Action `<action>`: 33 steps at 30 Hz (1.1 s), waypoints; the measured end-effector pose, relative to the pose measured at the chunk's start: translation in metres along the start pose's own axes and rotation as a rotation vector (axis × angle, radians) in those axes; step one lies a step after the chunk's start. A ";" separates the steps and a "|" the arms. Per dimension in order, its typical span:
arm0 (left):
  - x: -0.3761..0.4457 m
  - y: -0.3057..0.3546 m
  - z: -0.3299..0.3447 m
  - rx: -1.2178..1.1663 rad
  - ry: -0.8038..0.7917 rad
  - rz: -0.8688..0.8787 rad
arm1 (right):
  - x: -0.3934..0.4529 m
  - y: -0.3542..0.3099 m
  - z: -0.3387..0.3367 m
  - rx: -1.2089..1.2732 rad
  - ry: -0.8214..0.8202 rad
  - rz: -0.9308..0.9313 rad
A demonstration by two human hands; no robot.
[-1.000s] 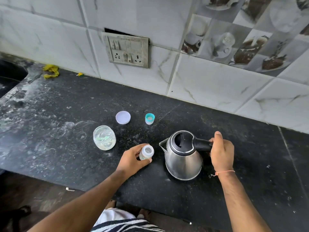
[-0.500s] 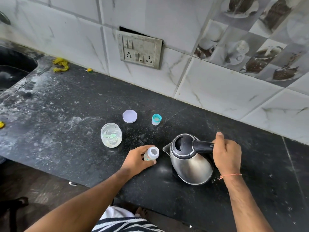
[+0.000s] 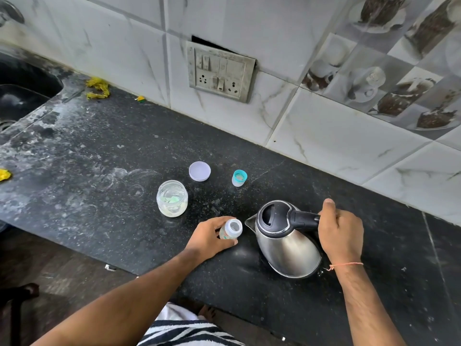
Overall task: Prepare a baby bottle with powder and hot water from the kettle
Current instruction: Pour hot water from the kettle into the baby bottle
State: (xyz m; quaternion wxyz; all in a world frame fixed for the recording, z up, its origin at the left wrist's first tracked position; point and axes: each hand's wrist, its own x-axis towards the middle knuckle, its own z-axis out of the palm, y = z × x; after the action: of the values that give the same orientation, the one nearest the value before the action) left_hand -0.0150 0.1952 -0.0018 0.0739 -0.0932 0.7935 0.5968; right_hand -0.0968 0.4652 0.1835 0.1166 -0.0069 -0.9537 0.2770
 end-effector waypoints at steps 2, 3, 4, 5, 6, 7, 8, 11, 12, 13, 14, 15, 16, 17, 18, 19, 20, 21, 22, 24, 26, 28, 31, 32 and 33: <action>0.000 0.000 0.000 0.004 -0.007 -0.004 | -0.001 0.001 0.001 0.003 -0.002 0.002; 0.000 0.000 0.000 0.005 -0.009 -0.004 | -0.001 0.000 0.002 0.005 -0.003 0.002; 0.000 0.000 0.000 0.007 -0.008 -0.003 | -0.001 0.000 0.002 0.005 -0.004 0.002; 0.000 0.000 0.000 0.012 -0.004 -0.002 | -0.002 0.000 0.002 0.002 -0.004 0.002; 0.000 0.000 0.000 0.017 0.002 0.001 | -0.002 -0.001 0.003 -0.005 -0.002 -0.001; 0.000 0.000 0.000 0.020 0.007 0.004 | -0.001 -0.002 0.002 -0.011 -0.001 -0.006; 0.000 0.000 0.001 0.022 0.012 0.007 | -0.002 -0.002 0.002 -0.018 0.000 -0.008; 0.001 0.000 0.001 0.033 0.021 0.017 | -0.001 -0.003 0.003 -0.052 0.005 0.001; 0.001 0.000 0.002 0.032 0.021 0.016 | -0.002 -0.004 0.004 -0.058 0.006 0.002; 0.001 0.001 0.002 0.028 0.022 0.014 | -0.002 -0.004 0.005 -0.059 0.006 0.004; 0.001 0.001 0.002 0.024 0.023 0.013 | -0.002 -0.004 0.005 -0.055 0.007 0.004; 0.001 0.001 0.002 0.021 0.023 0.013 | -0.002 -0.005 0.005 -0.050 0.007 0.003; 0.001 0.001 0.002 0.021 0.023 0.014 | -0.003 -0.006 0.005 -0.049 0.009 0.002; 0.001 0.000 0.002 0.024 0.023 0.014 | -0.003 -0.006 0.005 -0.048 0.009 0.000; 0.002 0.000 0.002 0.028 0.021 0.014 | -0.003 -0.006 0.005 -0.047 0.008 -0.001; 0.002 0.000 0.001 0.034 0.020 0.016 | -0.002 -0.006 0.006 -0.048 0.009 -0.001; 0.002 -0.001 0.001 0.039 0.019 0.019 | -0.002 -0.006 0.006 -0.049 0.010 -0.001; 0.002 -0.001 0.001 0.041 0.018 0.020 | -0.002 -0.006 0.006 -0.051 0.011 0.000; 0.002 -0.001 0.001 0.043 0.018 0.021 | -0.002 -0.006 0.006 -0.053 0.013 0.000; 0.002 -0.001 0.001 0.048 0.018 0.026 | -0.002 -0.005 0.007 -0.053 0.016 -0.007; 0.003 -0.002 0.001 0.053 0.018 0.032 | -0.002 -0.005 0.007 -0.053 0.013 -0.009; 0.003 -0.002 0.001 0.058 0.017 0.038 | -0.002 -0.005 0.007 -0.060 0.016 -0.004; 0.003 -0.002 0.001 0.056 0.024 0.043 | -0.003 -0.007 0.008 -0.060 0.009 -0.016; 0.003 -0.002 0.000 0.053 0.026 0.043 | -0.003 -0.007 0.008 -0.059 0.008 -0.021; 0.003 -0.002 0.000 0.052 0.030 0.043 | -0.003 -0.007 0.008 -0.056 0.008 -0.025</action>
State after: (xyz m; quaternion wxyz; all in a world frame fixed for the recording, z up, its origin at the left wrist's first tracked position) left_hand -0.0177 0.1946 -0.0050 0.0517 -0.0831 0.8115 0.5761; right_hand -0.0950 0.4549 0.1801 0.1238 0.0006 -0.9606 0.2487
